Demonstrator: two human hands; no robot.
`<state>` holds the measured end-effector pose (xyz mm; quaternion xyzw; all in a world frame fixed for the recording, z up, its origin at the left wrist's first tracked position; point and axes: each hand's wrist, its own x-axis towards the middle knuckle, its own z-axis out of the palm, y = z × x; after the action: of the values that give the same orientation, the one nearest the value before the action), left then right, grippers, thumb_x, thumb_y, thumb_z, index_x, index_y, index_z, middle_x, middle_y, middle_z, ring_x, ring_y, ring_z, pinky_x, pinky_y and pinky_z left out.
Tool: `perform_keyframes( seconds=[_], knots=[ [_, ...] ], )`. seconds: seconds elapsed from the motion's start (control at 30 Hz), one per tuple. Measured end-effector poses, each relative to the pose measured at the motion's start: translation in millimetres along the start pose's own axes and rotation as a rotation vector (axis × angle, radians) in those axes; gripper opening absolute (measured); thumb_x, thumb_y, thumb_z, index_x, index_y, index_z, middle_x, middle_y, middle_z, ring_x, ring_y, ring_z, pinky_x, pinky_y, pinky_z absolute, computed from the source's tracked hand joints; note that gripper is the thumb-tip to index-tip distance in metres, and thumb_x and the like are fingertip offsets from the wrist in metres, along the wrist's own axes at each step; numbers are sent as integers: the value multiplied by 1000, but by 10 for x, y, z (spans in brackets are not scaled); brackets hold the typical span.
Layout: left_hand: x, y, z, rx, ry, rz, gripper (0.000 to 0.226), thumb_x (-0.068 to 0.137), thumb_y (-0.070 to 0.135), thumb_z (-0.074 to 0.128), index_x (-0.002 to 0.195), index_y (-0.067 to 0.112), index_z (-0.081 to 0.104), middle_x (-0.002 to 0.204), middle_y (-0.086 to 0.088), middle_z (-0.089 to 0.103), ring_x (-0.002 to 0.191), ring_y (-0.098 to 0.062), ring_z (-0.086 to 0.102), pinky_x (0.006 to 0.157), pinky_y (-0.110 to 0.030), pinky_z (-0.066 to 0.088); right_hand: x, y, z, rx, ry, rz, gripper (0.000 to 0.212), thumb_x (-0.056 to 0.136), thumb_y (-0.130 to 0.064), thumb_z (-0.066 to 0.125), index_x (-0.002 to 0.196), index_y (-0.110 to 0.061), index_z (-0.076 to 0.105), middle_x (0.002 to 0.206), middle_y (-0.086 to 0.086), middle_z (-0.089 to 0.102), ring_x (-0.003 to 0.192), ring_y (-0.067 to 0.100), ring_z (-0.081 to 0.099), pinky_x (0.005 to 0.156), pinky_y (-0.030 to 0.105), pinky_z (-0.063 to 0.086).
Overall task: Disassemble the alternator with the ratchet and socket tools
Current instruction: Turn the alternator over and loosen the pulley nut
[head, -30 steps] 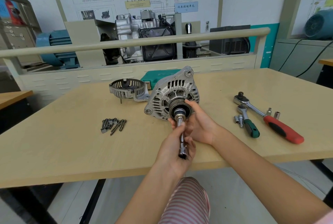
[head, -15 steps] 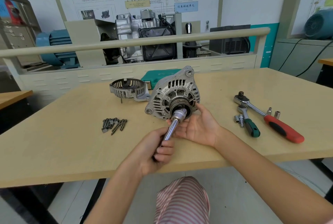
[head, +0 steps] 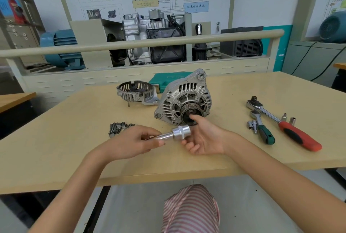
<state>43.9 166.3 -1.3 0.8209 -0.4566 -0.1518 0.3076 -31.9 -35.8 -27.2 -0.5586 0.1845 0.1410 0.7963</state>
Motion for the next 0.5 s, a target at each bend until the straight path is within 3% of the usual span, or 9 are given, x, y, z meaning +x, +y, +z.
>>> perform_keyframes(
  seconds=[0.07, 0.13, 0.23, 0.3, 0.37, 0.5],
  knots=[
    [33, -11, -48, 395, 21, 125, 11, 93, 43, 51, 90, 39, 60, 65, 11, 54, 59, -5, 46, 59, -28, 40, 17, -35, 65, -115, 32, 41, 54, 97, -51, 21, 86, -9, 54, 53, 2, 47, 37, 8, 36, 30, 14, 26],
    [44, 30, -96, 720, 116, 212, 15, 94, 46, 45, 102, 41, 57, 77, 12, 60, 69, -4, 52, 62, -28, 41, 38, -46, 121, -163, 51, 68, 50, 97, -45, 24, 79, -9, 53, 50, 0, 43, 33, 7, 32, 28, 14, 22],
    [58, 44, -142, 1060, 299, 478, 15, 83, 34, 68, 98, 32, 68, 69, 7, 62, 65, -17, 58, 58, -26, 41, 65, -32, 163, -196, 29, 63, 36, 95, -31, 26, 77, -10, 48, 49, 0, 42, 32, 5, 30, 25, 13, 20],
    [42, 19, -154, 1187, 430, 576, 22, 74, 18, 77, 93, 27, 72, 60, 5, 57, 58, -19, 54, 58, -27, 41, 88, -23, 191, -203, 15, 55, 33, 96, -29, 25, 77, -11, 45, 49, 0, 42, 31, 5, 29, 25, 13, 19],
    [25, -54, -185, 1252, 543, 624, 30, 80, 4, 60, 96, 26, 71, 61, 4, 54, 60, -20, 52, 62, -31, 39, 118, -5, 243, -245, 19, 45, 32, 96, -29, 25, 76, -12, 43, 48, 0, 43, 30, 4, 28, 25, 12, 18],
    [-41, -219, -229, 1188, 566, 603, 25, 84, 12, 56, 101, 22, 72, 60, 1, 54, 55, -21, 53, 55, -30, 41, 190, 2, 342, -293, 37, -2, 33, 96, -30, 28, 72, -12, 43, 46, -1, 45, 29, 4, 28, 25, 12, 18]
  ],
)
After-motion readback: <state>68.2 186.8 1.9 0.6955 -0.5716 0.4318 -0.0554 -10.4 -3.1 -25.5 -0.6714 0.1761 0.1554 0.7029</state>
